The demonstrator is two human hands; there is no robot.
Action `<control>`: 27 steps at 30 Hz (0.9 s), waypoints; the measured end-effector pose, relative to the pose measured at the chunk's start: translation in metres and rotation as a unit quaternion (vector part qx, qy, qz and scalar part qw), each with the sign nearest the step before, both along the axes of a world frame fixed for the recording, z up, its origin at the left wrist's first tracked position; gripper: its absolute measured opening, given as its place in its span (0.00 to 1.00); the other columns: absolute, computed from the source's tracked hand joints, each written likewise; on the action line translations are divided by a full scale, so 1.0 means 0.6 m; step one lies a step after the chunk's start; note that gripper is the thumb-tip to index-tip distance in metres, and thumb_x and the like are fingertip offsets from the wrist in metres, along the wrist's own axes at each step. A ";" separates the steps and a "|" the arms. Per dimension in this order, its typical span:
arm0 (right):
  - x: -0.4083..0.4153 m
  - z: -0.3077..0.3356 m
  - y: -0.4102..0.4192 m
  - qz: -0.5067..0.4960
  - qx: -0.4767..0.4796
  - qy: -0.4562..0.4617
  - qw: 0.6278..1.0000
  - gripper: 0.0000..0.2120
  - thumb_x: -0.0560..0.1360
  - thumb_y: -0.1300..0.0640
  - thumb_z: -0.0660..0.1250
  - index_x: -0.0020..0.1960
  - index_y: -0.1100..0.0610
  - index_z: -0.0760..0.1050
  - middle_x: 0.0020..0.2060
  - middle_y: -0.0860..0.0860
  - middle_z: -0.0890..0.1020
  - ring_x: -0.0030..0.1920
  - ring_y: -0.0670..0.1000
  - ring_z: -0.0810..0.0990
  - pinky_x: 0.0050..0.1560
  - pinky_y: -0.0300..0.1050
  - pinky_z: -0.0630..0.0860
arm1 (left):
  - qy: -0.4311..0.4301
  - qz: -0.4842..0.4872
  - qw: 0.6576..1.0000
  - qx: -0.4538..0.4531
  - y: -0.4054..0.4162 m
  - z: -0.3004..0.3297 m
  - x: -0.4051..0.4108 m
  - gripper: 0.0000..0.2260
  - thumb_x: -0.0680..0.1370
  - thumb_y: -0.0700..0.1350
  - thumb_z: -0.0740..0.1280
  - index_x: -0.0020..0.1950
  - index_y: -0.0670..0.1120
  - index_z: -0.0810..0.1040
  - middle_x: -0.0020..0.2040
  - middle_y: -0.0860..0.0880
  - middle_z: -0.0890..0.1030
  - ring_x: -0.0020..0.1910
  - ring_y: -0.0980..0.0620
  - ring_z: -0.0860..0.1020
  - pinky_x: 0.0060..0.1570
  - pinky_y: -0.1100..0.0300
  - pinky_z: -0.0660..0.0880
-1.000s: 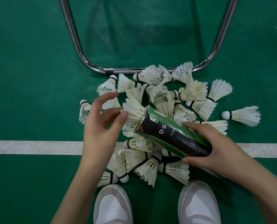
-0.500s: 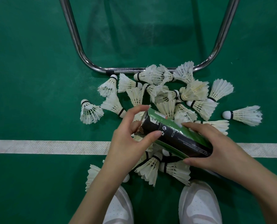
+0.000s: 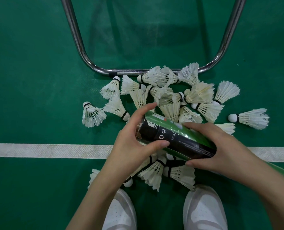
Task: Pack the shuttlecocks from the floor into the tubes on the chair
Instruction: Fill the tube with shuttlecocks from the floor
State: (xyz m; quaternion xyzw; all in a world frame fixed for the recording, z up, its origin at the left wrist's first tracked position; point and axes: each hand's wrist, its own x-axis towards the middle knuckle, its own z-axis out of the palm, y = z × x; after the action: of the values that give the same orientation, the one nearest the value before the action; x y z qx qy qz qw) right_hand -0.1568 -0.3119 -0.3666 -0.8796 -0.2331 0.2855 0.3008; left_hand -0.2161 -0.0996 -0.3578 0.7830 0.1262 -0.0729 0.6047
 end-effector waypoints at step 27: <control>-0.005 -0.013 0.005 0.000 -0.011 0.006 1.000 0.36 0.61 0.40 0.74 0.56 0.21 0.53 0.53 0.28 0.65 0.53 0.33 0.69 0.52 0.38 0.72 | -0.011 0.163 0.984 -0.075 0.052 -0.026 0.004 0.27 0.66 0.47 0.70 0.63 0.57 0.69 0.45 0.52 0.84 0.47 0.59 0.81 0.45 0.72 0.74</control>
State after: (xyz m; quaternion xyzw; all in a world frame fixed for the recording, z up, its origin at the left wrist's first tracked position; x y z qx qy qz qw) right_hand -0.1601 -0.3091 -0.3746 -0.8813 -0.2280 0.2933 0.2921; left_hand -0.2137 -0.0682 -0.3735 0.7052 0.2394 0.0264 0.6669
